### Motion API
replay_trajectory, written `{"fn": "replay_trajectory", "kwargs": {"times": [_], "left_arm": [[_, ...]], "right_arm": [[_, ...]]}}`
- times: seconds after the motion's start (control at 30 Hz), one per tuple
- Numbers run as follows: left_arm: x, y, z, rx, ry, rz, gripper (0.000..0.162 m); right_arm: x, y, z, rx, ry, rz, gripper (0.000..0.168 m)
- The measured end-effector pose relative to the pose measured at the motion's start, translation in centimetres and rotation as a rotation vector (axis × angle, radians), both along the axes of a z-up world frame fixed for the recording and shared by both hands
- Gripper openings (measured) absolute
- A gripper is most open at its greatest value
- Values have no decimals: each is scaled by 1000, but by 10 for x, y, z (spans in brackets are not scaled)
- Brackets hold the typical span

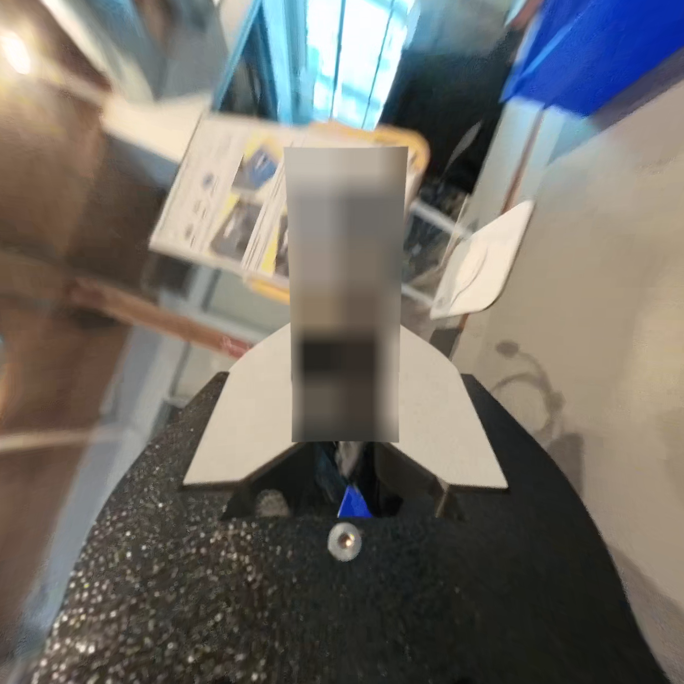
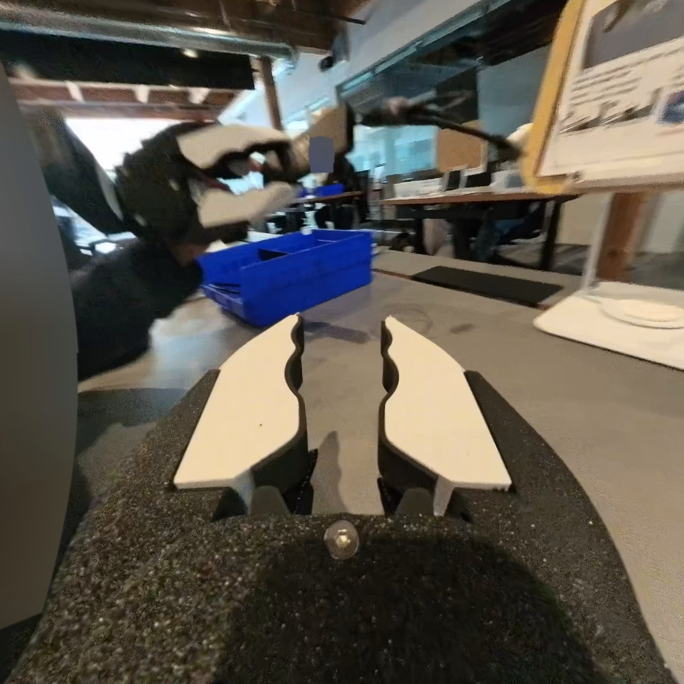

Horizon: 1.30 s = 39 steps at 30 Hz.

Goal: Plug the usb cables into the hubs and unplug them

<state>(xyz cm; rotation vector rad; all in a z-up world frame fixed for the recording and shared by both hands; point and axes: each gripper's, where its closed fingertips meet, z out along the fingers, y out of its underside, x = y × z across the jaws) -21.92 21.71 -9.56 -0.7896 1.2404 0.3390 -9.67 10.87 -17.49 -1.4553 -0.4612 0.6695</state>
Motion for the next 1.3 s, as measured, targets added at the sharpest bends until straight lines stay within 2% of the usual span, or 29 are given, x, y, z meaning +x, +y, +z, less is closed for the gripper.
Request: {"fn": "replay_trajectory", "kwargs": {"times": [0.07,0.13,0.23,0.3,0.37,0.43,0.57,0.63,0.67,0.7,0.8,0.87,1.0,1.1,1.17,1.3], "left_arm": [[20,-13,-21,54,48,-54,32],[32,-19,-38,94,94,-92,32],[42,-25,-58,150,167,-129,34],[47,-28,-68,173,216,-153,32],[53,-32,-79,209,285,-180,34],[59,-34,-89,242,358,-206,34],[65,-43,-100,287,432,-261,33],[65,-46,-102,285,435,-272,33],[64,-45,-104,275,438,-268,34],[62,-44,-106,262,440,-265,34],[57,-41,-108,121,358,-266,35],[54,-40,-105,-59,241,-274,38],[49,-34,-90,-417,-5,-323,56],[46,-25,-81,-634,-156,-364,66],[48,-32,-74,-812,-253,-474,72],[53,-50,-46,-1069,-437,-743,52]], "right_arm": [[-9,1,0,-36,3,78,47],[-7,1,6,-11,-54,80,48],[-3,2,18,30,-187,76,45],[-7,10,17,-13,-302,96,46],[-16,21,11,-76,-428,138,43],[-22,38,2,-120,-576,138,48],[-37,53,-37,-290,-796,279,53],[-40,54,-54,-348,-870,340,41],[-44,51,-58,-362,-881,391,20],[-46,52,-60,-373,-878,396,17],[-51,52,-57,-374,-781,422,13],[-45,58,-55,-336,-750,387,11],[-41,63,-41,-213,-657,323,11],[-36,64,-18,-108,-517,294,11],[-38,56,-3,-40,-408,340,11],[-43,43,9,-16,-284,453,11]]}}
